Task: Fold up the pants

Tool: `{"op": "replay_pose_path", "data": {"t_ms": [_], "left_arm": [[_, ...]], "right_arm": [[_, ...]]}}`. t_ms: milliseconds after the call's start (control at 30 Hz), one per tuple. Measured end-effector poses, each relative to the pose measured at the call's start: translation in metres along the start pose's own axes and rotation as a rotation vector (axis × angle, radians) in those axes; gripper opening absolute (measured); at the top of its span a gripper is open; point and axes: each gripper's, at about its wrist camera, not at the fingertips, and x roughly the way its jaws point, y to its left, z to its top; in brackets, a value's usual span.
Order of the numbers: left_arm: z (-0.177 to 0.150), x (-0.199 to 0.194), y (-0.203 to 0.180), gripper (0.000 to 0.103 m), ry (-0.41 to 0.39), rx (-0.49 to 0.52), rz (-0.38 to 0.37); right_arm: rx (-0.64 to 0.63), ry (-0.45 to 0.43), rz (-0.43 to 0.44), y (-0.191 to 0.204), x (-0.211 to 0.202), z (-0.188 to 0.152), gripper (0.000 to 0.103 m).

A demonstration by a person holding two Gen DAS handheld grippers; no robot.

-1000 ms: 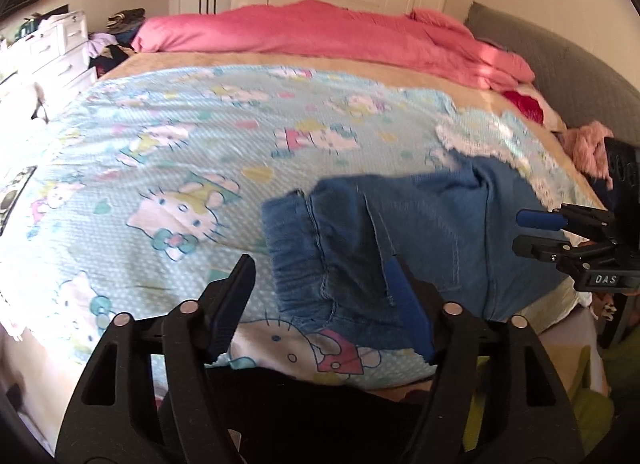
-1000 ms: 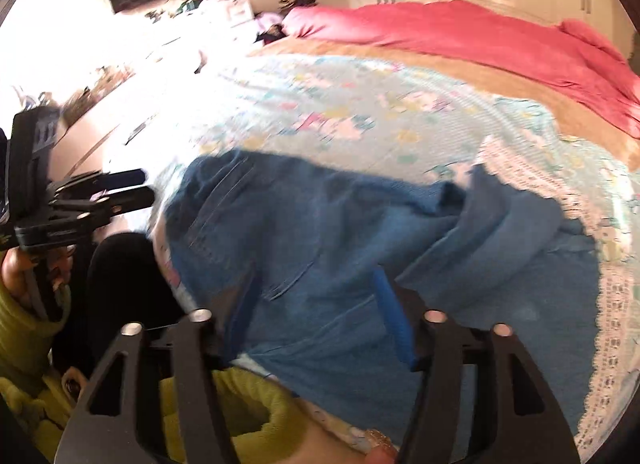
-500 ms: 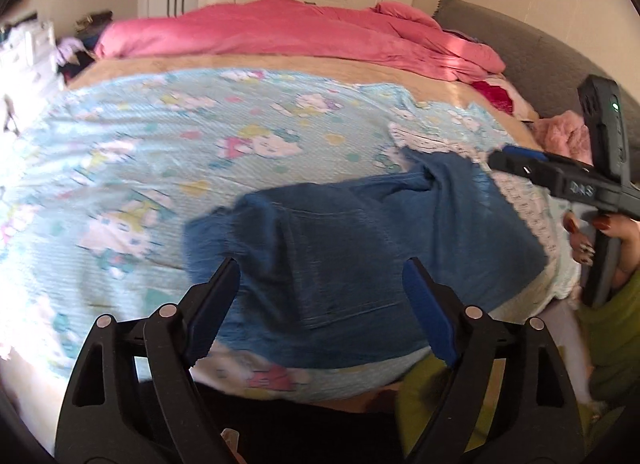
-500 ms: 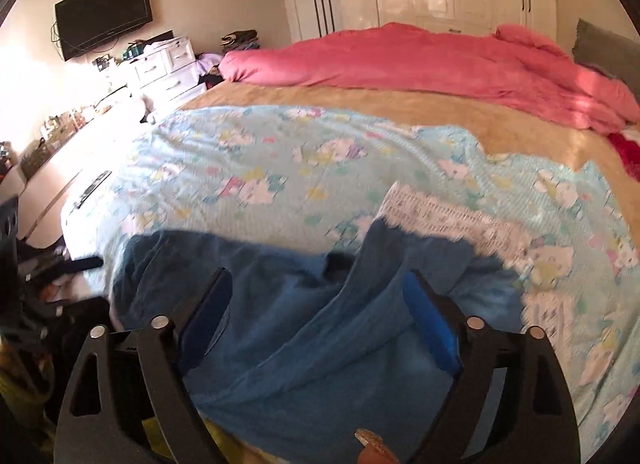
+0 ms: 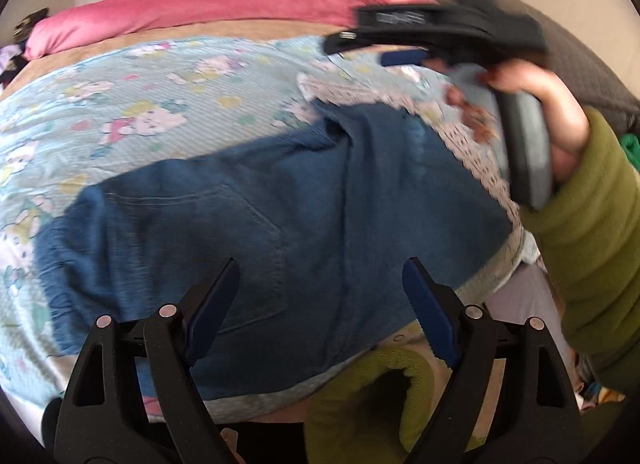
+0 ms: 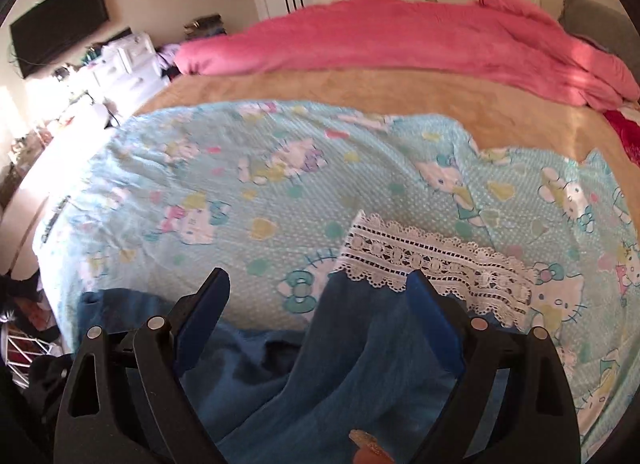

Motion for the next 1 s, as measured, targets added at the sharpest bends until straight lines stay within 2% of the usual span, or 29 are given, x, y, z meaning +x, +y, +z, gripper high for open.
{"op": "replay_pose_path", "data": {"t_ms": [167, 267, 400, 500, 667, 733, 800, 833, 867, 900, 1000], "left_arm": [[0.009, 0.025, -0.010, 0.075, 0.055, 0.023, -0.047], [0.018, 0.044, -0.015, 0.067, 0.099, 0.032, -0.080], [0.027, 0.063, -0.012, 0.066, 0.123, -0.008, -0.112], [0.024, 0.070, -0.012, 0.065, 0.118, -0.008, -0.101], [0.011, 0.072, -0.024, 0.055, 0.087, 0.081, -0.017], [0.010, 0.071, -0.026, 0.053, 0.078, 0.107, 0.001], [0.008, 0.070, -0.025, 0.053, 0.072, 0.106, -0.006], [0.009, 0.069, -0.024, 0.053, 0.071, 0.102, -0.011], [0.008, 0.066, -0.022, 0.053, 0.068, 0.096, -0.020], [0.007, 0.064, -0.020, 0.053, 0.066, 0.092, -0.028], [0.005, 0.059, -0.017, 0.053, 0.059, 0.087, -0.039]], "right_arm": [[0.007, 0.067, -0.056, -0.009, 0.036, 0.007, 0.089], [0.010, 0.087, -0.100, -0.013, 0.051, 0.013, 0.089], [-0.009, 0.107, -0.135, -0.015, 0.070, 0.020, 0.089], [0.004, 0.131, -0.148, -0.017, 0.087, 0.023, 0.089], [-0.003, 0.147, -0.203, -0.018, 0.110, 0.025, 0.089], [-0.004, 0.144, -0.239, -0.022, 0.116, 0.024, 0.082], [0.004, 0.139, -0.257, -0.029, 0.118, 0.022, 0.056], [0.017, 0.125, -0.251, -0.036, 0.115, 0.021, 0.051], [0.030, 0.110, -0.238, -0.041, 0.109, 0.020, 0.035], [0.038, 0.100, -0.230, -0.044, 0.105, 0.019, 0.025], [0.058, 0.042, -0.216, -0.055, 0.077, 0.015, 0.022]]}}
